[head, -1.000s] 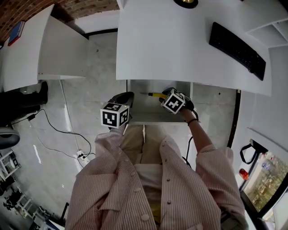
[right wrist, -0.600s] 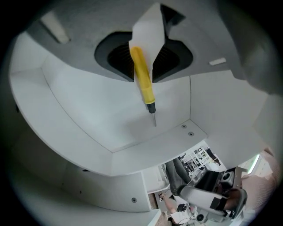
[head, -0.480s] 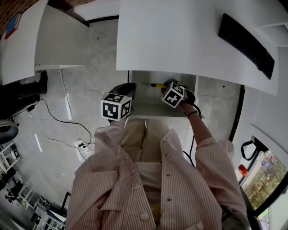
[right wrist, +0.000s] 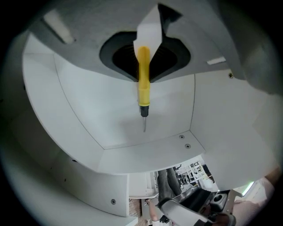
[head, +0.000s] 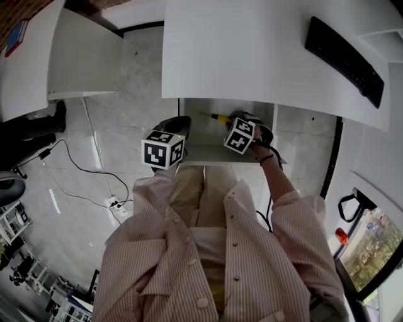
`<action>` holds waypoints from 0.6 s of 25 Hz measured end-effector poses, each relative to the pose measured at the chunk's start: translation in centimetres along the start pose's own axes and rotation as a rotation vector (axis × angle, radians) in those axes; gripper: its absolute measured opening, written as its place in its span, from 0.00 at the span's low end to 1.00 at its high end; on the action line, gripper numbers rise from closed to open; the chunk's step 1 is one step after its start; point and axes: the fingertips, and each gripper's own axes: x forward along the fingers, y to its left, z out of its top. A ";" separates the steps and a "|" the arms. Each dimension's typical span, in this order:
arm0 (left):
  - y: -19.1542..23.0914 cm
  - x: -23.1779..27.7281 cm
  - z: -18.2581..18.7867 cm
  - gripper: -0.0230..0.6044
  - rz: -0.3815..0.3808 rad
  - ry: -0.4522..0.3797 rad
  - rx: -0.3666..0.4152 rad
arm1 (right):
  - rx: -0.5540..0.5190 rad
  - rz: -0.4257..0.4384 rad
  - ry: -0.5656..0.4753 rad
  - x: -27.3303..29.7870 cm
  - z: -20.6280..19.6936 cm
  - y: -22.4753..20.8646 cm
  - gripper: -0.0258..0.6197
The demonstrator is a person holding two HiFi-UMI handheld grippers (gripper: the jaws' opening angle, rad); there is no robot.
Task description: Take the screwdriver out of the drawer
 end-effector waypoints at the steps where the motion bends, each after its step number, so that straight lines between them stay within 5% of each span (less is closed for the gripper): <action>1: 0.0 0.0 0.0 0.03 -0.002 -0.002 0.000 | -0.004 0.001 0.003 0.0 0.0 0.0 0.16; 15: -0.7 -1.8 -0.2 0.03 -0.040 -0.034 0.015 | 0.036 -0.056 -0.069 -4.4 1.5 -0.2 0.16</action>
